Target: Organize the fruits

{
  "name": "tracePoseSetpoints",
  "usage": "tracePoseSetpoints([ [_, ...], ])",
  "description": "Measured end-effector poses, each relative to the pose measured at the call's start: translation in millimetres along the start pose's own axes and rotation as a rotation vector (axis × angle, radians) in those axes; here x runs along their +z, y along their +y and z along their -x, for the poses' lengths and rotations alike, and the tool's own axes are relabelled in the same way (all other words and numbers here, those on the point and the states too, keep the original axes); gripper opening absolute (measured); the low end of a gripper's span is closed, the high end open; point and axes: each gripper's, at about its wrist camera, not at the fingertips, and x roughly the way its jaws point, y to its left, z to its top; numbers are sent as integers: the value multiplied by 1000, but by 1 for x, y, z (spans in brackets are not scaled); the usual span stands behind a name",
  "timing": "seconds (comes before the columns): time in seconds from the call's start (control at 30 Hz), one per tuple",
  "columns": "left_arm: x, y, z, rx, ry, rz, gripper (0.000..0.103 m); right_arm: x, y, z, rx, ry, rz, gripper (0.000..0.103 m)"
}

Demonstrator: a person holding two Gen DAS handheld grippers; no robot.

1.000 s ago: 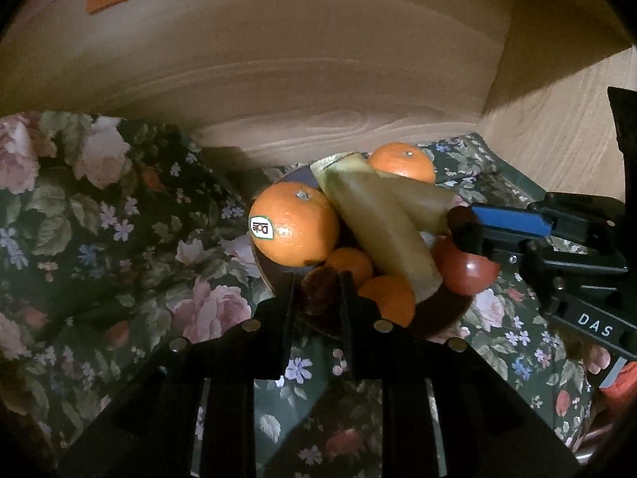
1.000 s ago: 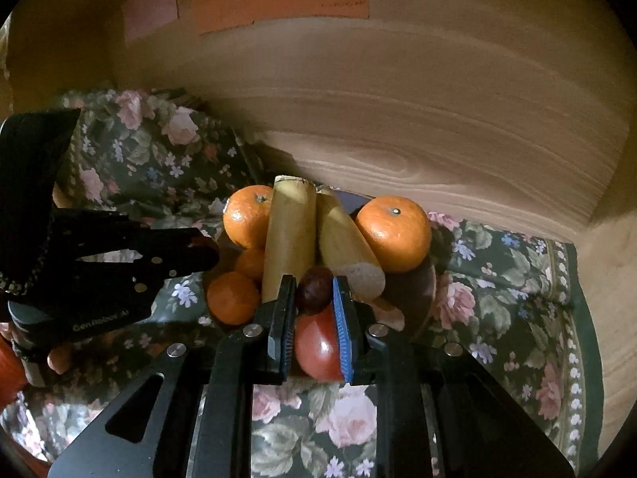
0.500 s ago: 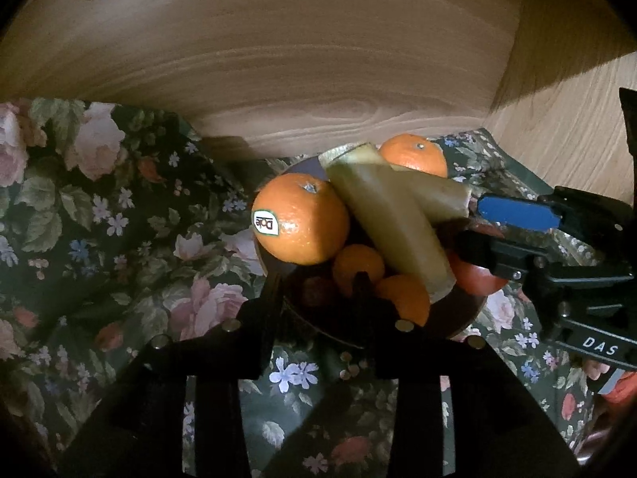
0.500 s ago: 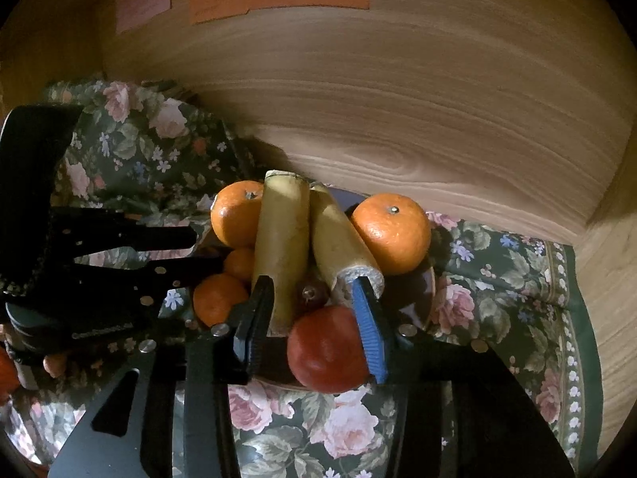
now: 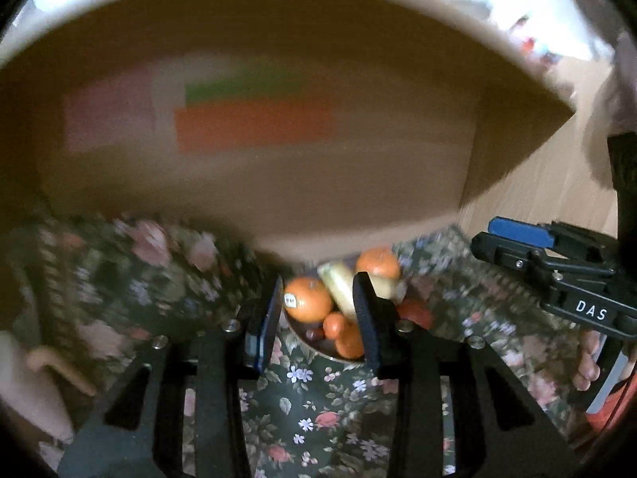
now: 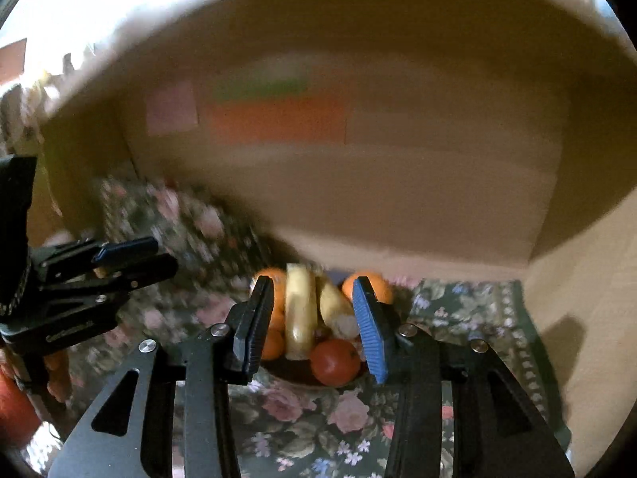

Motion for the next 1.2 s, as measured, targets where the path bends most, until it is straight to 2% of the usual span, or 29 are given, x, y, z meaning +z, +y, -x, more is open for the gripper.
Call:
tracePoseSetpoints([
  [0.23,7,-20,93,29,-179,2,37,4,22,89,-8,-173,-29,38],
  [0.47,-3,-38,170,59,-310,-3,62,-7,46,154,-16,-302,-29,40],
  [0.53,-7,-42,182,66,-328,3,72,-11,51,165,-23,-328,-29,56],
  [0.6,-10,-45,195,80,-346,3,82,-16,56,175,-29,-348,-28,65],
  [0.67,-14,-50,201,92,-362,1,92,-19,59,181,-32,-354,-25,68],
  [0.77,-20,-55,211,117,-384,-10,98,-23,63,185,-48,-362,-23,80],
  [1.0,-29,-61,221,135,-394,-25,102,-31,66,194,-99,-392,-24,102],
  [1.2,-30,-60,219,129,-388,-21,103,-32,66,196,-111,-395,-19,103],
])
